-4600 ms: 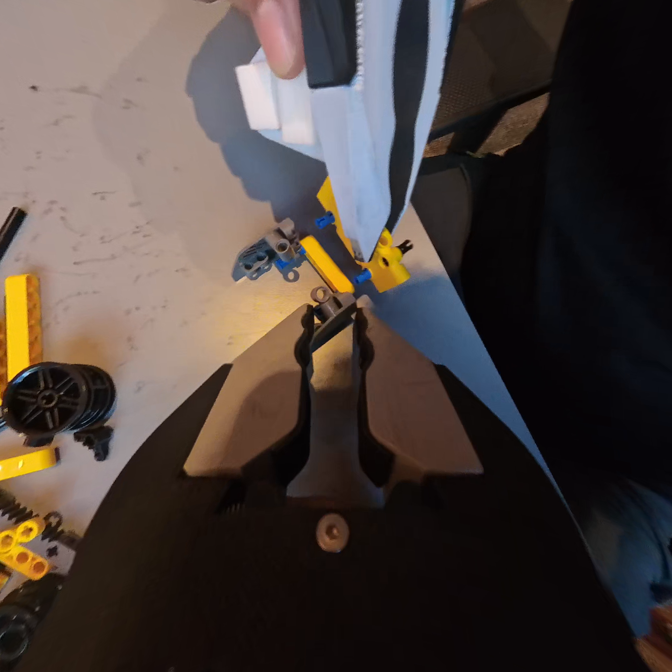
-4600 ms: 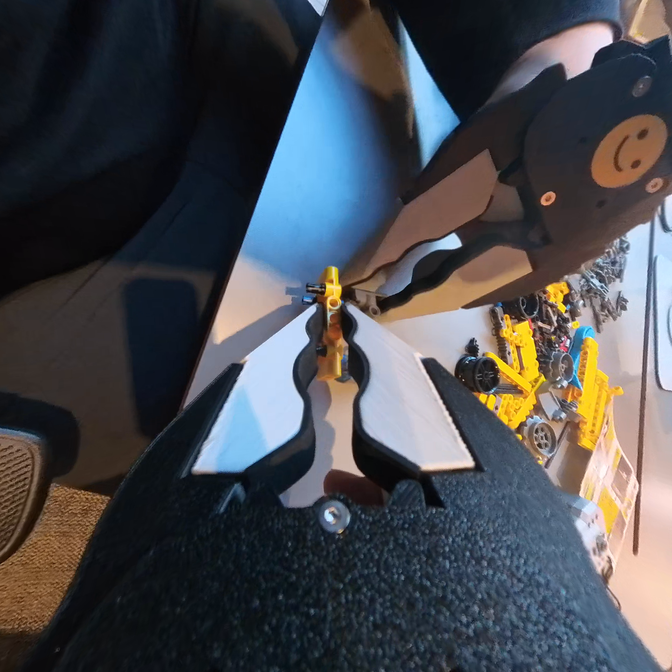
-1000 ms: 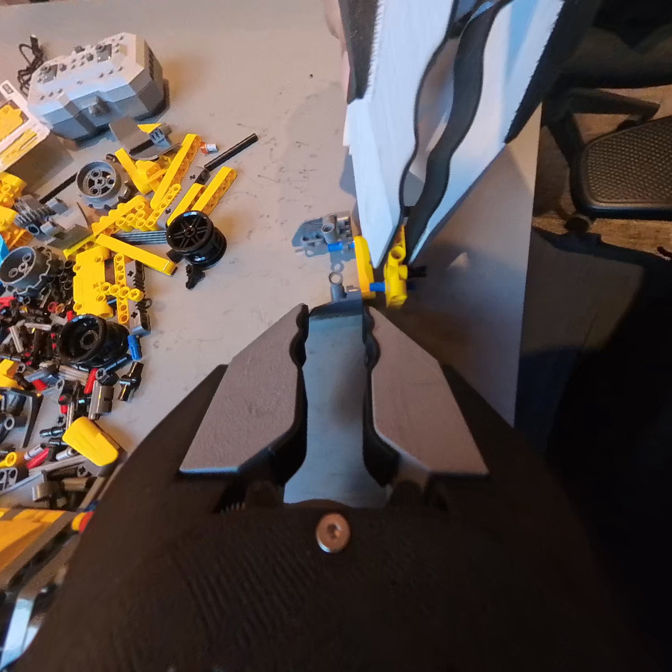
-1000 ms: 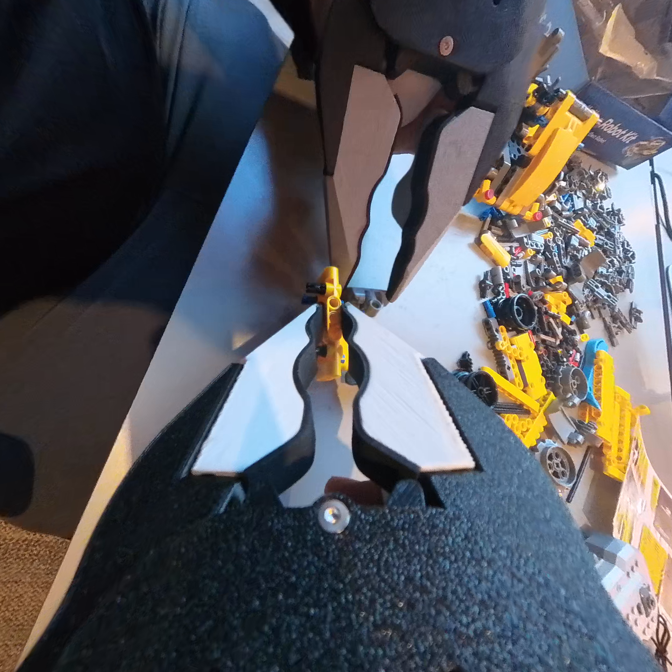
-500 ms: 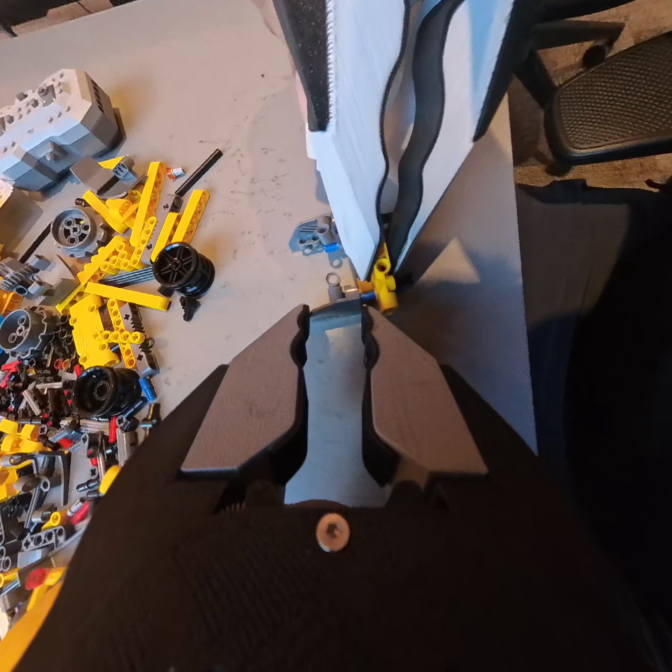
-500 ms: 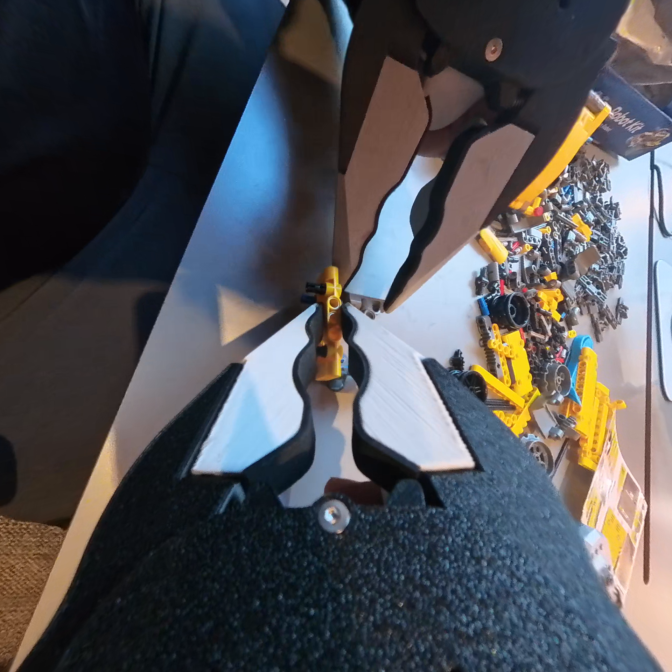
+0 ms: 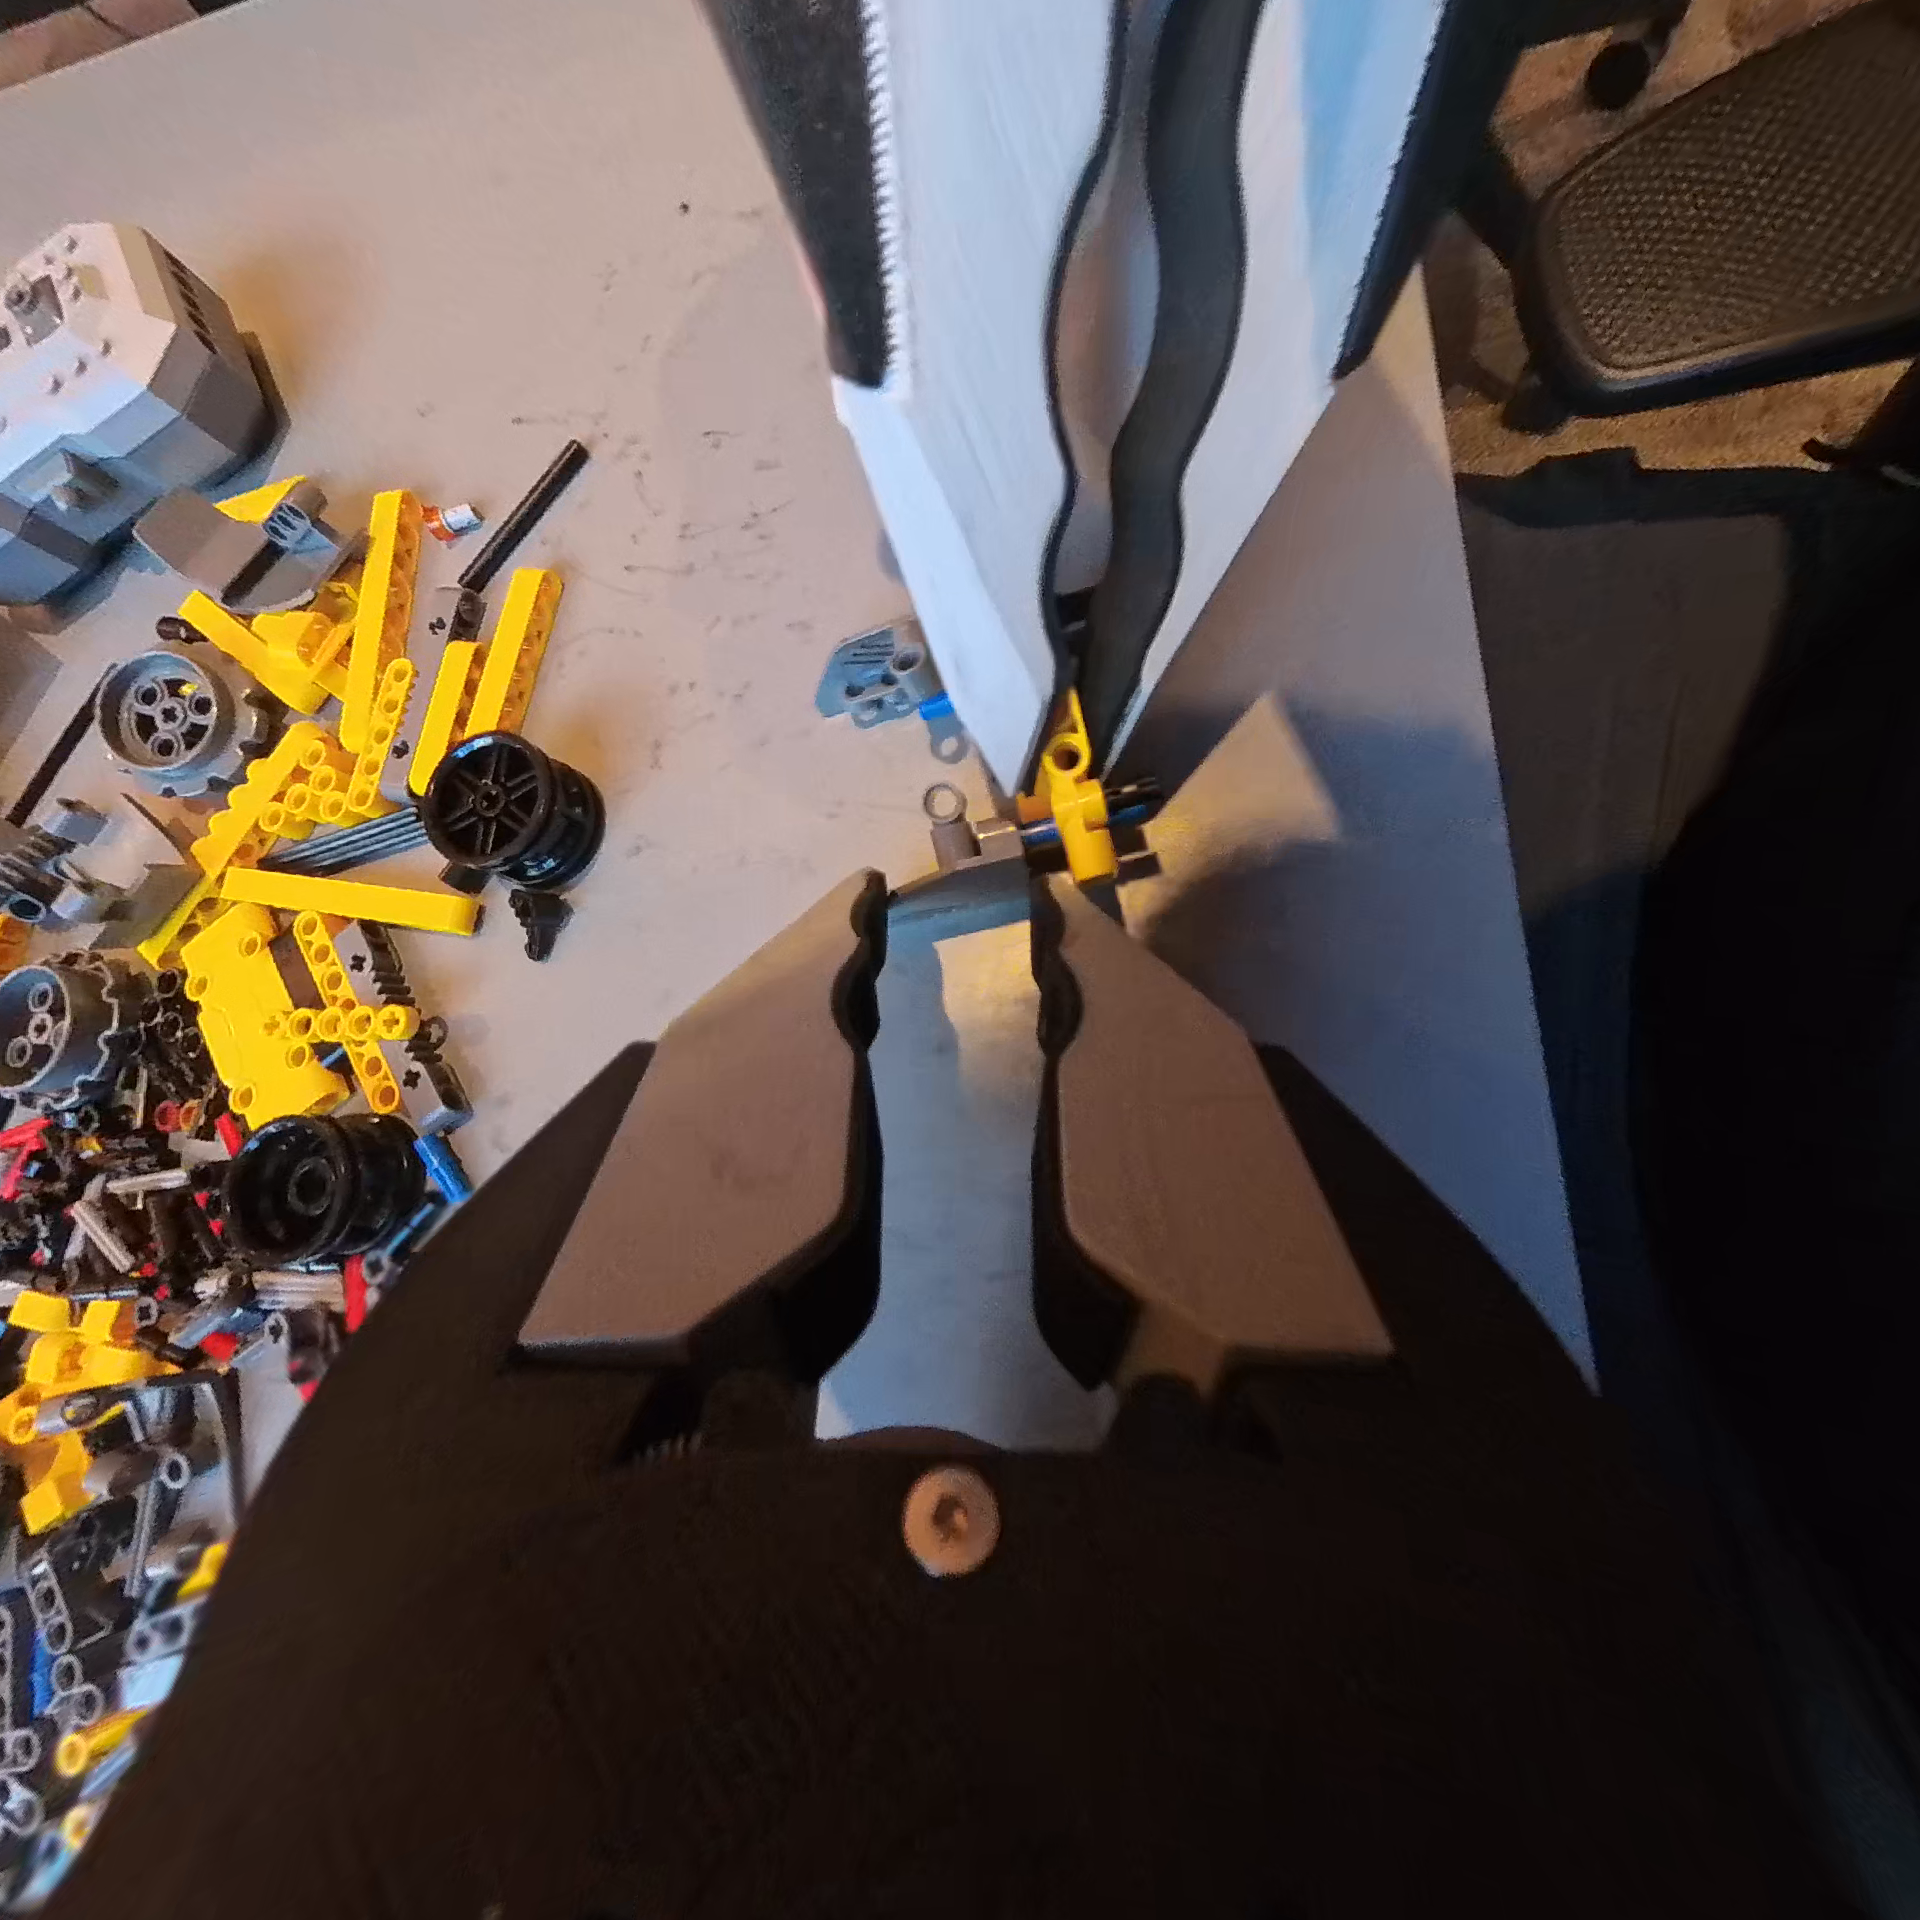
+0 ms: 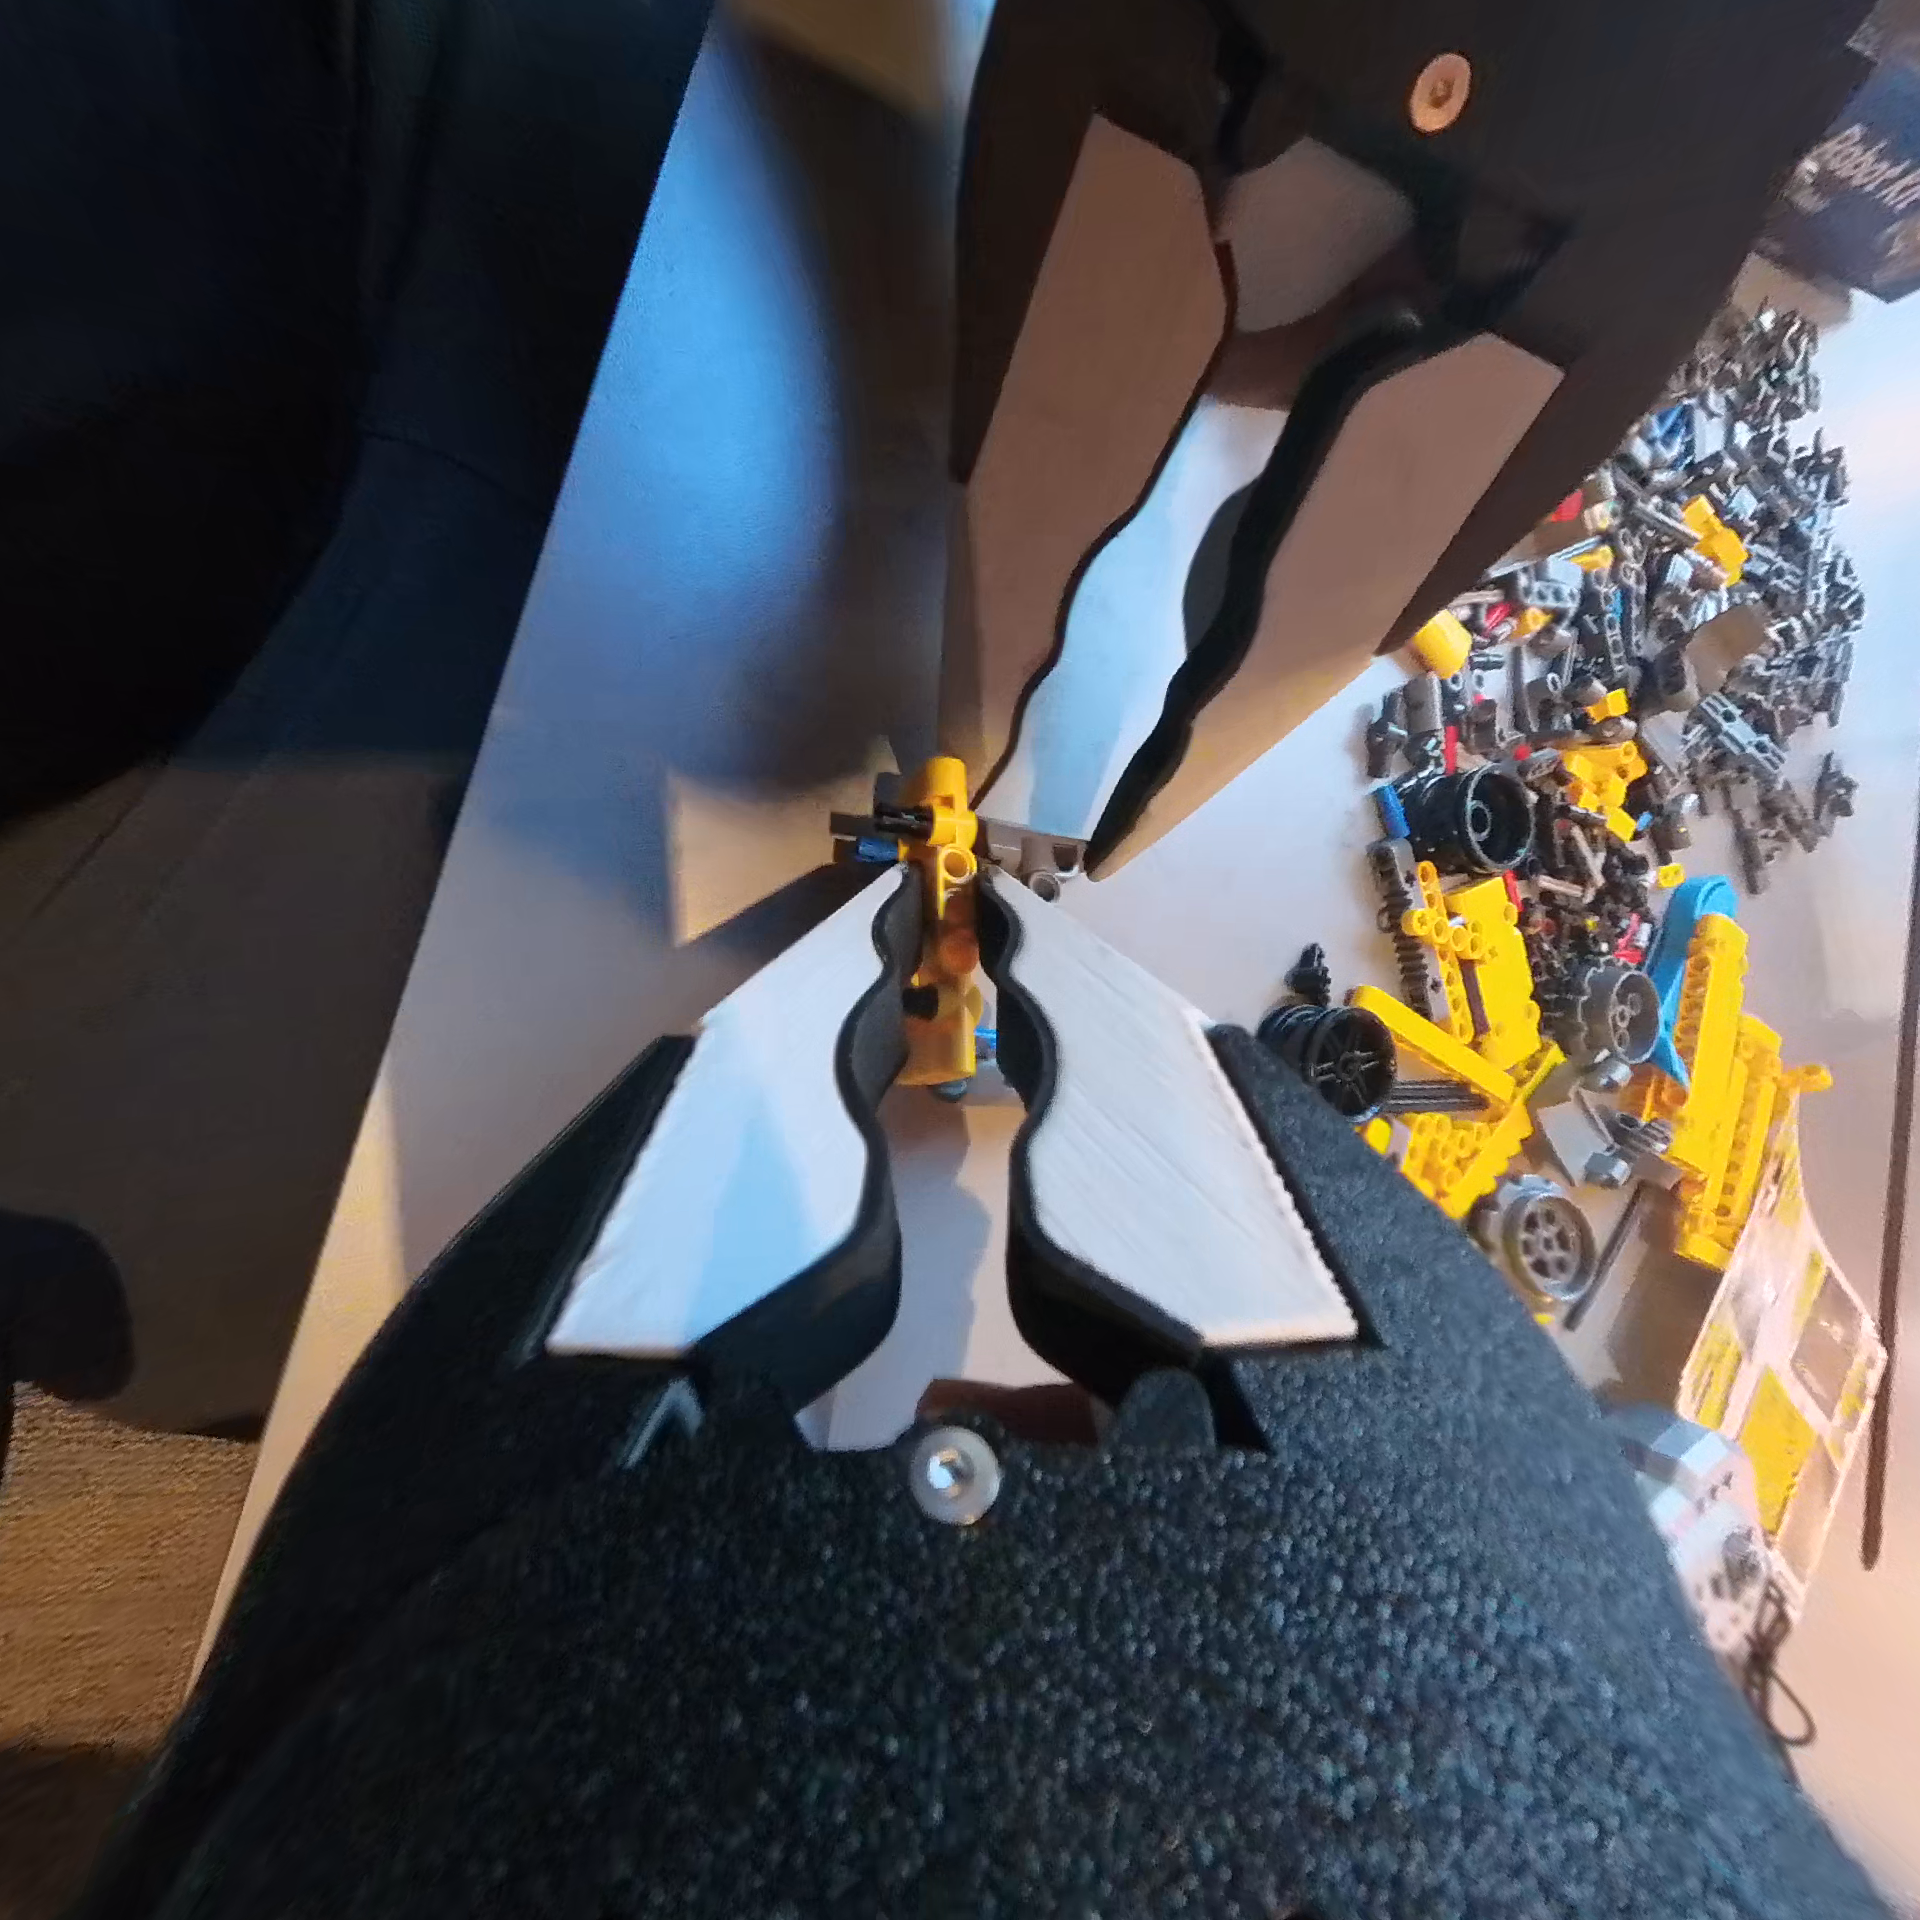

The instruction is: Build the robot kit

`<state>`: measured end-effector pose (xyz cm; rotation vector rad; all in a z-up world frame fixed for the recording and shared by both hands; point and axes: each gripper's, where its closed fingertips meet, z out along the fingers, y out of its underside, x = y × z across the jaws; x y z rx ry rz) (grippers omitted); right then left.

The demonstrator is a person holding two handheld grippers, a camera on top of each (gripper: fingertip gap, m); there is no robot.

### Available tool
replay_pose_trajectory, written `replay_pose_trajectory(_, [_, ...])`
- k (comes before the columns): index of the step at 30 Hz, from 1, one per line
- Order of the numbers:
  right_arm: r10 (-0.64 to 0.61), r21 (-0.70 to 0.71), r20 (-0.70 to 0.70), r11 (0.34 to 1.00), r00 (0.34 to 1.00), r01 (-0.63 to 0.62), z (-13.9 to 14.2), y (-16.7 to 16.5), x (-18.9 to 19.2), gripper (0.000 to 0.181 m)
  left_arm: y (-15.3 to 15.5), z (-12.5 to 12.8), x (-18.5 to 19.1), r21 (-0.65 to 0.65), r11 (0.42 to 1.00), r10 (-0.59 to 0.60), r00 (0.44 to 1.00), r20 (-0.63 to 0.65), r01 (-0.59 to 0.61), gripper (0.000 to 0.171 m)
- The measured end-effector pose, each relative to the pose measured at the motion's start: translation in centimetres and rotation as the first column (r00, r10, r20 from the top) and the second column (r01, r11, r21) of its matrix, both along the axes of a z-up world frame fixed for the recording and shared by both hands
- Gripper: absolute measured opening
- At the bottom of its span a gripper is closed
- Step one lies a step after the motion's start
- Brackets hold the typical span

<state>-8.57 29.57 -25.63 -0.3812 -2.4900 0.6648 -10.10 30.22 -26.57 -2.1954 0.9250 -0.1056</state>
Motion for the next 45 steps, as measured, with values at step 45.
replay_pose_trajectory(45, [0.050, 0.146, -0.076, 0.988, 0.996, -0.038, 0.1, 1.5, -0.2, 0.009, 0.4, 0.5, 0.1, -0.056, 0.987, -0.139, 0.970, 0.198, 0.153, 0.003])
